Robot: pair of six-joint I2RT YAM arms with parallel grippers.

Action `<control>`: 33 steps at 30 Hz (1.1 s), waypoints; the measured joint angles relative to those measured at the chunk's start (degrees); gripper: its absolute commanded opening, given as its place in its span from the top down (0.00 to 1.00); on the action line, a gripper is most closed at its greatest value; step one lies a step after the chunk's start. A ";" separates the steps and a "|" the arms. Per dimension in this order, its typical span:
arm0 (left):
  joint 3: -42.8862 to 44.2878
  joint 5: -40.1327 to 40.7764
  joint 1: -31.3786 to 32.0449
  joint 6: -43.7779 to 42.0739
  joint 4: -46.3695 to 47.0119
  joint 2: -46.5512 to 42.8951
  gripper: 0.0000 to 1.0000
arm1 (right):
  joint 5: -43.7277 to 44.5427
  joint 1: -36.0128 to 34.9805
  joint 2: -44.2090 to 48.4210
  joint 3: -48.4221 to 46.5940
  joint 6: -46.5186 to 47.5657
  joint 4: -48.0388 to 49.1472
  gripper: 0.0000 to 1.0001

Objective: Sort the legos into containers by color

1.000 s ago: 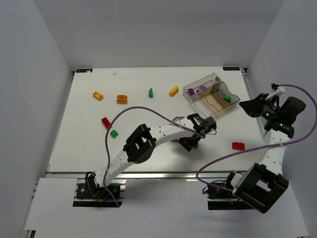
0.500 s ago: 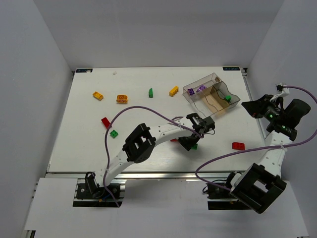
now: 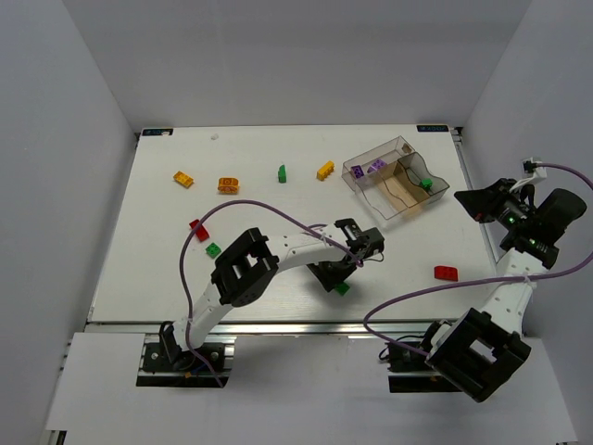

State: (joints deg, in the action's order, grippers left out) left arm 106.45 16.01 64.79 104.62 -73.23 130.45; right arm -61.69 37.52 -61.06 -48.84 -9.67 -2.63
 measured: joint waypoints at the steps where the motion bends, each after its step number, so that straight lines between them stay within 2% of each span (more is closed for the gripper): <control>1: -0.04 0.02 -0.02 -0.48 0.26 0.00 0.48 | -0.07 0.13 0.04 0.00 -0.13 0.28 0.85; 3: -0.09 0.04 -0.11 -1.46 1.09 0.00 0.57 | -0.24 0.35 0.13 0.00 -0.46 0.81 0.85; 4: -0.04 0.04 -0.13 -2.01 1.46 0.00 0.69 | -0.28 0.39 0.17 0.00 -0.52 1.11 0.85; 7: 0.76 0.15 -0.20 -4.00 1.31 0.39 0.85 | -0.52 0.46 0.33 0.00 -0.66 1.53 0.85; 10: 2.97 1.11 -0.17 -7.19 -0.07 1.38 0.93 | -0.70 0.63 0.35 0.00 -0.66 1.57 0.85; 13: 7.30 3.72 0.09 -13.33 -0.20 3.32 0.96 | -1.07 0.72 0.37 0.02 -0.59 1.60 0.85; 14: 9.03 4.83 0.13 -16.39 0.31 3.78 1.00 | -1.14 0.76 0.37 0.02 -0.55 1.57 0.85; 16: 11.50 6.88 0.20 -25.51 3.76 3.30 1.00 | -1.38 0.87 0.37 0.02 -0.44 1.57 0.85; 19: 9.40 8.72 -0.15 -40.24 13.92 -1.70 1.00 | -1.49 1.49 0.37 0.02 -0.42 1.57 0.88; 23: -3.48 8.22 -1.75 -59.28 33.75 -14.51 1.00 | -1.38 2.43 0.35 0.20 -0.31 1.60 1.00; 25: -6.64 4.50 -3.82 -67.21 44.85 -18.12 1.00 | -1.25 2.91 0.35 0.83 -0.33 1.77 1.00; 28: -6.27 -2.89 -7.78 -75.19 61.88 -17.18 1.00 | -1.05 3.41 0.35 1.90 -0.42 1.90 1.00; 29: -6.01 -4.35 -8.52 -76.24 64.98 -16.33 1.00 | -0.96 3.63 0.35 2.16 -0.39 1.99 1.00; 33: 6.14 -15.67 -13.55 -77.09 78.49 -2.67 1.00 | -0.26 4.46 0.46 2.84 -0.22 2.49 1.00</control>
State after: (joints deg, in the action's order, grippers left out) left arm 112.60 0.34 51.24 27.53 5.26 127.79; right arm -61.95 41.98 -60.60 -46.00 -9.89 -0.14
